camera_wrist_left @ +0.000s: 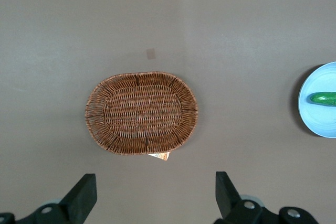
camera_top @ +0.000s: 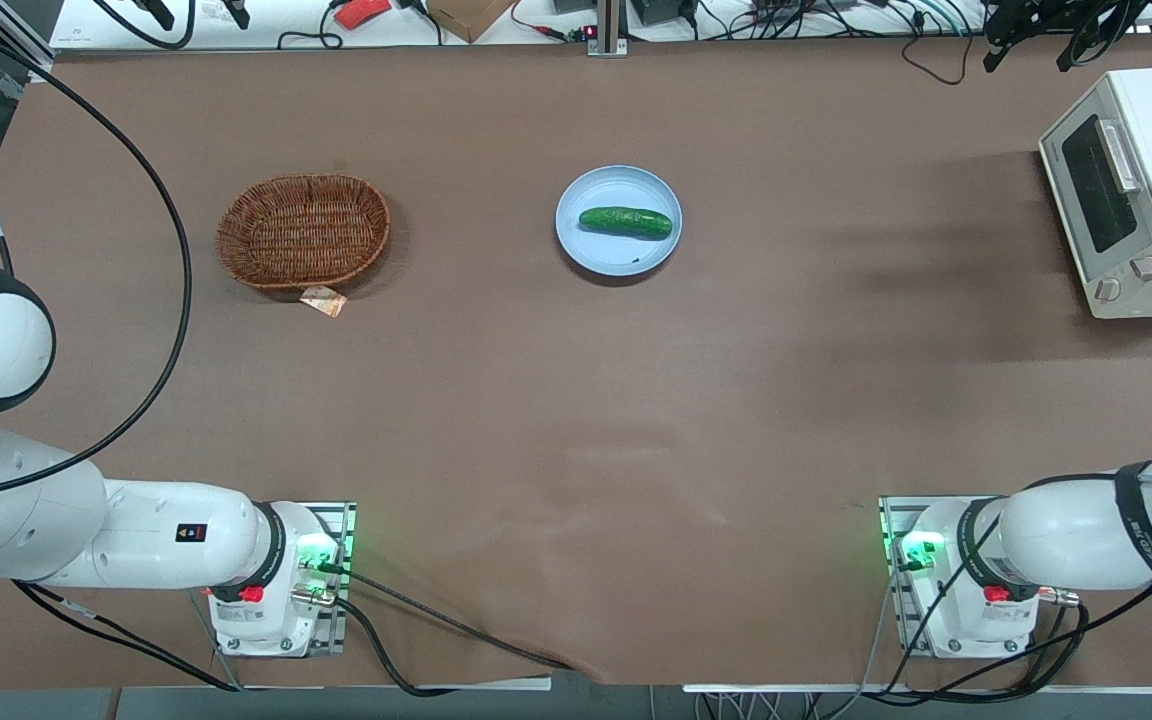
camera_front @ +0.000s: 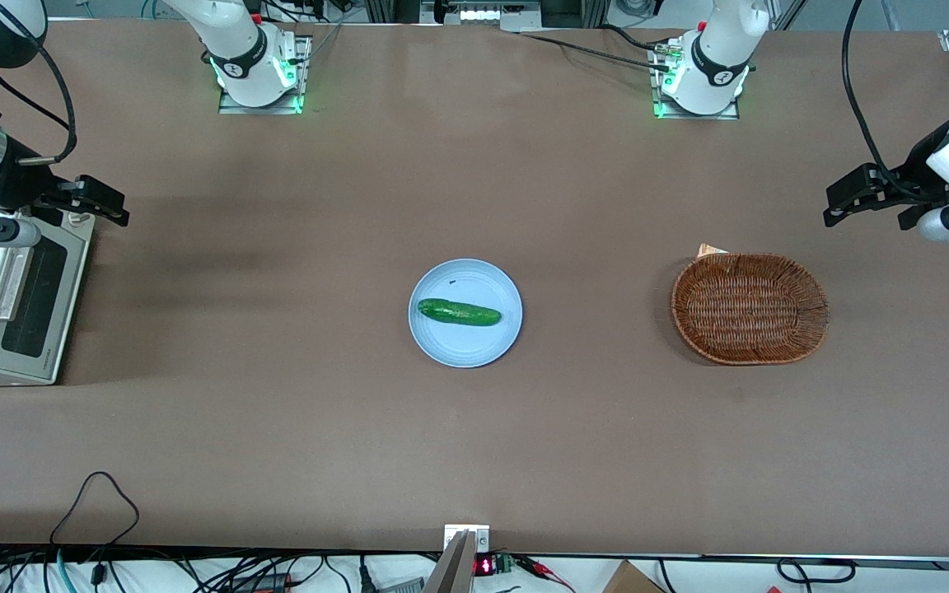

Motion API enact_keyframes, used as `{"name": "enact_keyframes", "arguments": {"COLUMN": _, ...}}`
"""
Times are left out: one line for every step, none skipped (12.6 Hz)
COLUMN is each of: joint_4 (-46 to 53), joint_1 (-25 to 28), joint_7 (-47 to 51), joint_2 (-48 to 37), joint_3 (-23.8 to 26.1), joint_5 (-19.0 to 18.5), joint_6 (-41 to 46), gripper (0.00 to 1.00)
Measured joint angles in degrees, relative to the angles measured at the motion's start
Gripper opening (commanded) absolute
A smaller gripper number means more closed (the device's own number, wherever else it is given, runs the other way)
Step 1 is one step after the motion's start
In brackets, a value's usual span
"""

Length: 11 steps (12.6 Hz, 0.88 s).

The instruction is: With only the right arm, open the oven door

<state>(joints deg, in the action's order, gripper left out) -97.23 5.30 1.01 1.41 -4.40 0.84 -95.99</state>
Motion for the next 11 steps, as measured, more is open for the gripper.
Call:
{"name": "enact_keyframes", "arguments": {"joint_4": 0.3, "joint_1": 0.0, "joint_7": 0.0, "joint_2": 0.2, "joint_3": 0.0, "joint_5": 0.0, "joint_6": 0.0, "gripper": 1.00}}
{"name": "enact_keyframes", "arguments": {"joint_4": 0.5, "joint_1": 0.0, "joint_7": 0.0, "joint_2": 0.4, "joint_3": 0.0, "joint_5": 0.0, "joint_6": 0.0, "gripper": 1.00}}
{"name": "enact_keyframes", "arguments": {"joint_4": 0.5, "joint_1": 0.0, "joint_7": 0.0, "joint_2": 0.5, "joint_3": 0.0, "joint_5": 0.0, "joint_6": 0.0, "gripper": 1.00}}
{"name": "enact_keyframes", "arguments": {"joint_4": 0.5, "joint_1": 0.0, "joint_7": 0.0, "joint_2": 0.5, "joint_3": 0.0, "joint_5": 0.0, "joint_6": 0.0, "gripper": 1.00}}
{"name": "enact_keyframes", "arguments": {"joint_4": 0.5, "joint_1": 0.0, "joint_7": 0.0, "joint_2": 0.5, "joint_3": 0.0, "joint_5": 0.0, "joint_6": 0.2, "gripper": 1.00}}
{"name": "enact_keyframes", "arguments": {"joint_4": 0.5, "joint_1": 0.0, "joint_7": 0.0, "joint_2": 0.5, "joint_3": 0.0, "joint_5": 0.0, "joint_6": 0.4, "gripper": 1.00}}
{"name": "enact_keyframes", "arguments": {"joint_4": 0.5, "joint_1": 0.0, "joint_7": 0.0, "joint_2": 0.6, "joint_3": 0.0, "joint_5": 0.0, "joint_6": 0.5, "gripper": 1.00}}
{"name": "enact_keyframes", "arguments": {"joint_4": 0.5, "joint_1": 0.0, "joint_7": 0.0, "joint_2": 0.6, "joint_3": 0.0, "joint_5": 0.0, "joint_6": 0.5, "gripper": 0.99}}
{"name": "enact_keyframes", "arguments": {"joint_4": 0.5, "joint_1": 0.0, "joint_7": 0.0, "joint_2": 0.7, "joint_3": 0.0, "joint_5": 0.0, "joint_6": 0.5, "gripper": 0.95}}
{"name": "enact_keyframes", "arguments": {"joint_4": 0.5, "joint_1": 0.0, "joint_7": 0.0, "joint_2": 0.7, "joint_3": 0.0, "joint_5": 0.0, "joint_6": 0.5, "gripper": 0.78}}
{"name": "enact_keyframes", "arguments": {"joint_4": 0.5, "joint_1": 0.0, "joint_7": 0.0, "joint_2": 0.7, "joint_3": 0.0, "joint_5": 0.0, "joint_6": 0.5, "gripper": 0.57}}
